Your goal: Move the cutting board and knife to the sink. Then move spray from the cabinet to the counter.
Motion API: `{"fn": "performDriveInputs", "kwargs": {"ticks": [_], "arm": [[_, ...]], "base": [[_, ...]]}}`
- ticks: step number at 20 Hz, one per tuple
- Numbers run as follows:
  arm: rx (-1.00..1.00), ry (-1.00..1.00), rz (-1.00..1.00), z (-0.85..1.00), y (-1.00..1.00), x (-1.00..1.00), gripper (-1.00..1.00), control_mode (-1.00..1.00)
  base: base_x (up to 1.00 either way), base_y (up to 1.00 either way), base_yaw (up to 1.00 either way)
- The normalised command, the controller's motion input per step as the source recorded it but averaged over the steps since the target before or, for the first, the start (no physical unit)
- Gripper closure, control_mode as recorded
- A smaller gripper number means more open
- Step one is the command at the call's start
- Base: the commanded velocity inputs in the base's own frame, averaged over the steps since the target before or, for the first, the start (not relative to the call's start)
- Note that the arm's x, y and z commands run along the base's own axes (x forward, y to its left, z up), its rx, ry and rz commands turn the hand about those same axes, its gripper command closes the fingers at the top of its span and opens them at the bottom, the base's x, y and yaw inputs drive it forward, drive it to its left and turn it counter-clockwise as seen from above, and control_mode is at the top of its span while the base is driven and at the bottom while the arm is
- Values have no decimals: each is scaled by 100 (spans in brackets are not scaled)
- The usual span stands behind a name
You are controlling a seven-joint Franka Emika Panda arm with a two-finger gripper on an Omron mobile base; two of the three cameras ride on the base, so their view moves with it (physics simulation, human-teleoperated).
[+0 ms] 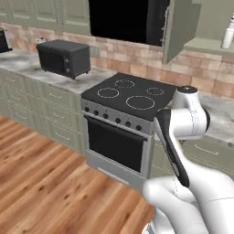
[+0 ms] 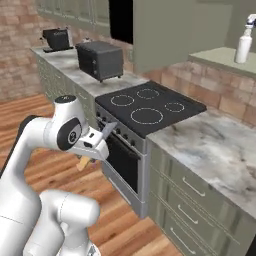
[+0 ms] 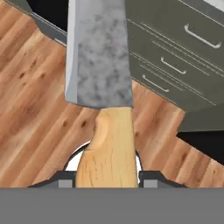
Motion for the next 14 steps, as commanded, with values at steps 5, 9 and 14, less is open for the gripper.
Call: {"fn": "performDriveInputs", "kwargs": {"ticks": [5,9,14], "arm": [[0,0,0,0,0,0,100,100],[0,0,0,0,0,0,100,100],[0,0,0,0,0,0,100,100]], "base": [[0,0,100],[0,1,100],[0,2,100]]}}
